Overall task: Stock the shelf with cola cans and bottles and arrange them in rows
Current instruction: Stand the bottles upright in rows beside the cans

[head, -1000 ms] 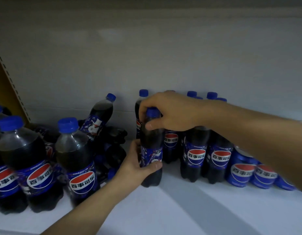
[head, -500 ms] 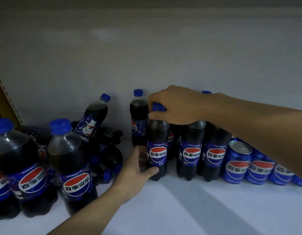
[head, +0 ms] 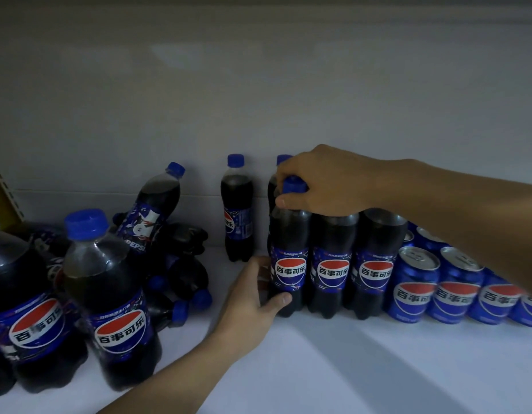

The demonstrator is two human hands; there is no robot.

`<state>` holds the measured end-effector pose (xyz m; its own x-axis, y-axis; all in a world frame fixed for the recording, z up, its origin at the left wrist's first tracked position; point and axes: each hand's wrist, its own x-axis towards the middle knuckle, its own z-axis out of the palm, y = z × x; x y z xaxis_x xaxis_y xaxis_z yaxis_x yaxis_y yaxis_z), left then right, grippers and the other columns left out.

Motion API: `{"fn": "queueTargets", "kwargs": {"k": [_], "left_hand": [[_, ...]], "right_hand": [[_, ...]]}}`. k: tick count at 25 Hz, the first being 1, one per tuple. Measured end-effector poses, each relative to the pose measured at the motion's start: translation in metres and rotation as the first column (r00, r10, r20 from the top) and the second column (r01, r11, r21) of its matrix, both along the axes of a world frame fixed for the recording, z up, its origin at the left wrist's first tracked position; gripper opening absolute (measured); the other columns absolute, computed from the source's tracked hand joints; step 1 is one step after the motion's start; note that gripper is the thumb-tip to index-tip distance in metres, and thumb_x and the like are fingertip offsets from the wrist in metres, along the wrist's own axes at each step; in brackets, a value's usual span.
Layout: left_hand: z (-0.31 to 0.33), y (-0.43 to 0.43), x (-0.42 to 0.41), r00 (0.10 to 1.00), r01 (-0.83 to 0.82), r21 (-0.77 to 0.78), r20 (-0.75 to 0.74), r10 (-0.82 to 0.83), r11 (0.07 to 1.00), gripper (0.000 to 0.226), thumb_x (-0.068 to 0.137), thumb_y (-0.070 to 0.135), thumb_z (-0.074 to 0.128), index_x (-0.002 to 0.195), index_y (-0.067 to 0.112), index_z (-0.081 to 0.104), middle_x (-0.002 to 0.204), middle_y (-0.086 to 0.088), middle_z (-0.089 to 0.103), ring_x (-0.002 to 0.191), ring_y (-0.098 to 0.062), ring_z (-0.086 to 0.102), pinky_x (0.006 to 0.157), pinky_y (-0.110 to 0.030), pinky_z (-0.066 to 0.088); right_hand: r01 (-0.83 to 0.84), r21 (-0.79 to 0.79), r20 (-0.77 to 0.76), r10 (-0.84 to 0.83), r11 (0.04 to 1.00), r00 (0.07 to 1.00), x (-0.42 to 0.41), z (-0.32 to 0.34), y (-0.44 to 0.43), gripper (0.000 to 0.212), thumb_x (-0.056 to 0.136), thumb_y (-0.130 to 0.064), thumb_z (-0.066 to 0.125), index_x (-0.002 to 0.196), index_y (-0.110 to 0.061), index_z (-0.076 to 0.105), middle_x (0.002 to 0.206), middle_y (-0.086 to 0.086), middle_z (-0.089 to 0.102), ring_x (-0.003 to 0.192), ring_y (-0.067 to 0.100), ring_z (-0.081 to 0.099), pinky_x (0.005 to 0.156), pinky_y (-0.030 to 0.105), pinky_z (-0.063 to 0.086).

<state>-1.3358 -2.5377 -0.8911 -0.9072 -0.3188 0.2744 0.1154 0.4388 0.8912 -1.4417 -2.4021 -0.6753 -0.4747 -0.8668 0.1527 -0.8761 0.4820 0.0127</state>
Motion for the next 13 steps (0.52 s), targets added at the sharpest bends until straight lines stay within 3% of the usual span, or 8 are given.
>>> {"fn": "queueTargets", "kwargs": {"k": [6,10,13], "left_hand": [[0.002,0.003,0.003,1.0,-0.011,0.043,-0.018,0.012,0.999,0.052,0.083,0.008,0.081,0.114,0.04,0.055,0.105,0.03,0.066,0.099,0.006,0.064,0.081,-0.009,0.048],[0.002,0.006,0.006,1.0,-0.009,0.063,-0.005,0.01,0.998,0.051,0.083,0.01,0.081,0.12,0.036,0.056,0.107,0.023,0.068,0.101,0.004,0.064,0.085,-0.015,0.05],[0.017,-0.001,0.006,0.996,0.064,0.047,0.065,-0.067,0.997,0.057,0.084,0.012,0.081,0.123,0.038,0.049,0.11,0.02,0.067,0.1,0.008,0.064,0.082,-0.014,0.05]], "right_hand": [[0.028,0.046,-0.025,-0.027,0.999,0.999,0.001,0.0,-0.007,0.031,0.097,-0.05,0.054,0.104,-0.021,0.064,0.083,-0.001,0.063,0.075,0.014,0.059,0.075,0.037,0.054],[0.122,0.098,-0.064,-0.116,0.988,0.991,0.009,0.007,-0.017,0.039,0.097,-0.057,0.049,0.102,-0.021,0.062,0.083,-0.004,0.058,0.072,0.01,0.054,0.064,0.03,0.045],[0.187,-0.042,-0.098,-0.19,0.982,0.977,0.007,0.018,-0.039,0.047,0.097,-0.059,0.048,0.102,-0.015,0.065,0.093,0.003,0.064,0.08,0.019,0.061,0.067,0.032,0.048]]}}
